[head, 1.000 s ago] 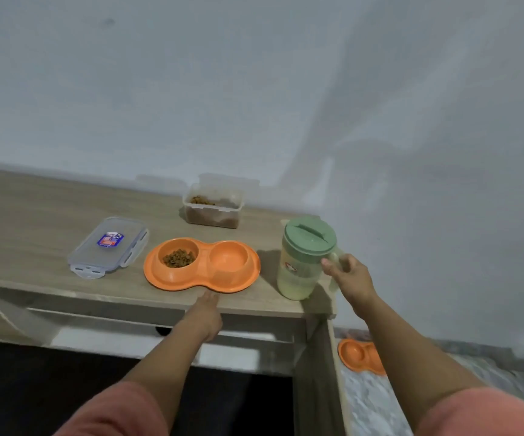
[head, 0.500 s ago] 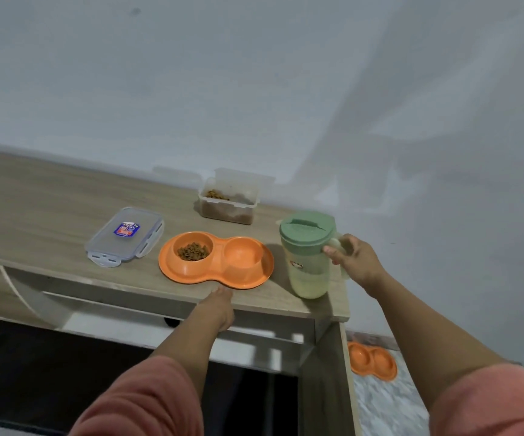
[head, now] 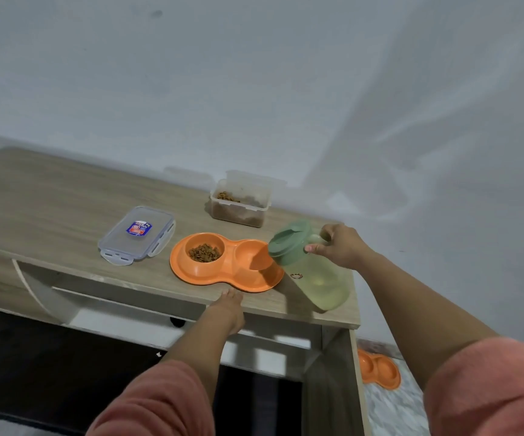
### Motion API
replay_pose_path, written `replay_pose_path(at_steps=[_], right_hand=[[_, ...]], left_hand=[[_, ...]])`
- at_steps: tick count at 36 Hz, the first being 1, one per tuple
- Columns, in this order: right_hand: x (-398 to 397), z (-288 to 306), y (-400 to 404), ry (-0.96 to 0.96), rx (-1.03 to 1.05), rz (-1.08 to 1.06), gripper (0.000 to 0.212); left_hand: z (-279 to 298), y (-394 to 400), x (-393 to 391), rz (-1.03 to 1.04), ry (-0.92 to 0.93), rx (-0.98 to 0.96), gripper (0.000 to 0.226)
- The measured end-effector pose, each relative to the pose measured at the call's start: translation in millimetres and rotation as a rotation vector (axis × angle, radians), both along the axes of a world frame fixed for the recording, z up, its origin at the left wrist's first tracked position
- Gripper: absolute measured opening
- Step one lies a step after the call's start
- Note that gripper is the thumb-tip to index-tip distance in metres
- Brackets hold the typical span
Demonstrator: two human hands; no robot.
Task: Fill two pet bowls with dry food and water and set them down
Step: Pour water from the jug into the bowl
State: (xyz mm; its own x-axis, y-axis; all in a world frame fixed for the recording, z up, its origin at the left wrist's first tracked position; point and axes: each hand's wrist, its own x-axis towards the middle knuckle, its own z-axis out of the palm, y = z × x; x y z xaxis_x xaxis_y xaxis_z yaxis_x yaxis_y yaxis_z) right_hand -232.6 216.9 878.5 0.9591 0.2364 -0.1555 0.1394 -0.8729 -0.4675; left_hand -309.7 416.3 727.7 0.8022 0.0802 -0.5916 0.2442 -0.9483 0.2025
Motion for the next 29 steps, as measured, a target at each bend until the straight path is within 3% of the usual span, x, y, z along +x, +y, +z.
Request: replay_pose_path(at_steps=[10,29], right_hand=[[2.3,4.1,14.6,-0.010,-0.102,0.026,0.041],[-3.2,9.6,22.6,-0.020,-0.110,0.040,0.040]], left_hand=[[5.0,0.3,1.1,-0.016,0.005,-0.008,0.079],[4.8,0.3,-3.6,0.017,-0.017,-0.049,0.074]])
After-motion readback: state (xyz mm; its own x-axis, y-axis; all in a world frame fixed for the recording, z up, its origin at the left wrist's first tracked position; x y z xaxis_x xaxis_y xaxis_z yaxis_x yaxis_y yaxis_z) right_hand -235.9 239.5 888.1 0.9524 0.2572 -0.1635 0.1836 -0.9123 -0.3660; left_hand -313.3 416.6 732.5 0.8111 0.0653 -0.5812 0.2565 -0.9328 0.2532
